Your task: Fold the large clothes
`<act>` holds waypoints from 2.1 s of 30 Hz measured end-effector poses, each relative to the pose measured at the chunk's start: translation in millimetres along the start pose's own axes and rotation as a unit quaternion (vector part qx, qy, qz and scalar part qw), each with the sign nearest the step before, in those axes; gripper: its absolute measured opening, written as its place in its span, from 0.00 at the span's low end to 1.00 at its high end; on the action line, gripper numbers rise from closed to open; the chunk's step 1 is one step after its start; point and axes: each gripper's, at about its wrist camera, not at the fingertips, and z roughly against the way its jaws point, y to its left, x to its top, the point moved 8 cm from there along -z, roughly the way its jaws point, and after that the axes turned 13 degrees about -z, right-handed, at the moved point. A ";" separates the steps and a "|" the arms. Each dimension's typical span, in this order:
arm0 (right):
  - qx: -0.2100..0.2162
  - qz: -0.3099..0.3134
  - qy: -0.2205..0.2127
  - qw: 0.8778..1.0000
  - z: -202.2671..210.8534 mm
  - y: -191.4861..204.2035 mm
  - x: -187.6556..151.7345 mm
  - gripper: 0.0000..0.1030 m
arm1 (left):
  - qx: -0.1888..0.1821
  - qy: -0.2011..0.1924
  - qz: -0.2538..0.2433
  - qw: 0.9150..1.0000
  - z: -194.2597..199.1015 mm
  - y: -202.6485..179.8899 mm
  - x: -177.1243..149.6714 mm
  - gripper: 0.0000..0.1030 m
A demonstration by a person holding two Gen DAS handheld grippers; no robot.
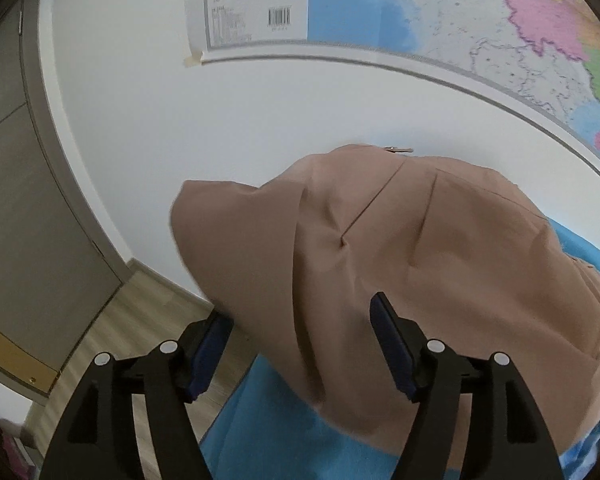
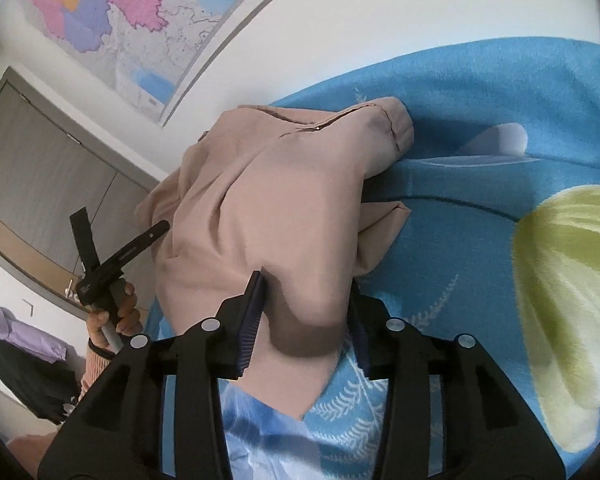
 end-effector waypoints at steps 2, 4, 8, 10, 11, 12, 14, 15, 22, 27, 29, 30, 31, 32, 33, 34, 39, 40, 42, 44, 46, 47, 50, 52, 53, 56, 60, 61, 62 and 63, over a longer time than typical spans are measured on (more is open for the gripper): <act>-0.011 0.007 -0.008 1.000 4.6 0.9 1.8 0.49 | -0.003 -0.007 -0.002 1.000 -4.3 10.7 -11.3 0.68; -0.015 0.004 -0.012 1.000 8.5 -0.7 3.2 0.62 | 0.000 -0.017 -0.007 1.000 0.3 10.2 -13.1 0.72; -0.011 -0.003 -0.018 1.000 11.5 -2.6 7.4 0.63 | 0.005 -0.032 -0.017 0.999 10.4 8.6 -9.5 0.72; -0.008 -0.008 -0.020 1.000 11.4 -1.8 11.0 0.64 | 0.002 -0.039 -0.016 0.999 15.4 8.9 -7.3 0.72; -0.008 -0.008 -0.022 1.000 10.6 -0.2 13.1 0.66 | -0.002 -0.042 -0.015 0.999 20.4 4.5 -5.0 0.72; -0.008 -0.008 -0.024 1.000 10.2 0.8 15.3 0.69 | -0.005 -0.047 -0.015 0.999 23.4 2.0 -2.8 0.72; -0.005 -0.009 -0.031 0.999 10.2 4.8 23.2 0.75 | -0.014 -0.055 -0.019 0.998 34.0 -7.2 -2.3 0.72; -0.004 -0.008 -0.031 0.999 8.2 7.1 27.5 0.78 | -0.023 -0.061 -0.024 0.998 37.1 -13.8 0.4 0.72; -0.004 -0.015 -0.023 1.000 -12.4 15.4 53.9 0.71 | -0.077 -0.054 -0.052 0.994 36.1 -65.3 1.7 0.72; -0.031 0.029 -0.033 0.999 -24.7 31.7 70.5 0.13 | -0.093 -0.028 -0.061 0.993 21.0 -92.1 -10.5 0.72; -0.039 0.060 -0.055 0.996 -18.3 47.3 78.6 0.08 | -0.095 -0.026 -0.066 0.993 20.8 -98.6 -12.6 0.72; -0.034 0.074 -0.062 0.995 -14.0 56.4 81.0 0.08 | -0.097 -0.027 -0.068 0.993 21.9 -101.7 -13.3 0.72; -0.032 0.094 -0.075 0.992 -8.0 65.8 83.1 0.08 | -0.096 -0.029 -0.072 0.992 23.9 -104.9 -13.8 0.72; -0.039 0.111 -0.086 0.989 -4.2 70.5 84.3 0.08 | -0.093 -0.032 -0.075 0.992 25.9 -106.8 -13.8 0.71; -0.044 0.117 -0.085 0.989 -4.2 70.8 84.2 0.08 | -0.092 -0.035 -0.076 0.992 27.4 -107.9 -13.7 0.71; -0.053 0.115 -0.078 0.989 -6.6 66.6 84.0 0.08 | -0.094 -0.037 -0.076 0.992 29.2 -109.7 -13.8 0.71; -0.100 0.082 -0.034 0.991 -29.4 22.0 75.7 0.14 | -0.092 -0.040 -0.082 0.992 32.3 -115.3 -15.9 0.71; -0.110 0.082 -0.029 0.990 -32.1 16.9 73.6 0.19 | -0.094 -0.037 -0.082 0.991 31.3 -116.4 -17.4 0.71; -0.126 0.091 -0.028 0.987 -34.4 11.2 70.4 0.24 | -0.091 -0.032 -0.081 0.992 28.9 -116.2 -19.7 0.71; -0.124 0.084 -0.027 0.988 -31.0 9.7 69.0 0.34 | -0.088 -0.026 -0.078 0.993 23.2 -111.3 -20.2 0.71; -0.129 0.077 -0.047 0.988 -17.4 9.4 70.7 0.56 | -0.090 -0.023 -0.068 0.993 22.2 -105.8 -21.9 0.72; -0.129 0.077 -0.064 0.987 -7.4 11.5 70.6 0.57 | -0.092 -0.022 -0.063 0.994 22.4 -102.7 -22.3 0.71; -0.123 0.105 -0.110 0.981 20.3 26.5 59.4 0.66 | -0.096 -0.023 -0.057 0.993 30.4 -100.2 -28.0 0.76; -0.127 0.139 -0.144 0.972 33.9 43.1 41.9 0.81 | -0.100 -0.024 -0.050 0.993 37.1 -101.4 -32.9 0.81; -0.125 0.154 -0.150 0.969 36.5 50.1 32.8 0.81 | -0.097 -0.025 -0.049 0.994 39.9 -102.7 -35.6 0.81; -0.116 0.196 -0.153 0.962 31.4 68.6 1.1 0.80 | -0.090 -0.024 -0.041 0.995 43.4 -106.5 -42.1 0.81; -0.121 0.238 -0.124 0.956 4.2 78.9 -26.8 0.79 | -0.079 -0.012 -0.034 0.996 37.4 -106.6 -49.0 0.87; -0.124 0.243 -0.098 0.957 -9.6 76.2 -32.4 0.77 | -0.078 -0.007 -0.033 0.996 33.6 -106.0 -50.5 0.88; -0.137 0.244 -0.086 0.956 -22.4 73.0 -33.6 0.74 | -0.079 -0.002 -0.030 0.996 32.1 -106.0 -52.1 0.88; -0.150 0.245 -0.082 0.954 -29.1 70.1 -34.5 0.73 | -0.078 0.002 -0.024 0.997 32.2 -104.3 -52.8 0.88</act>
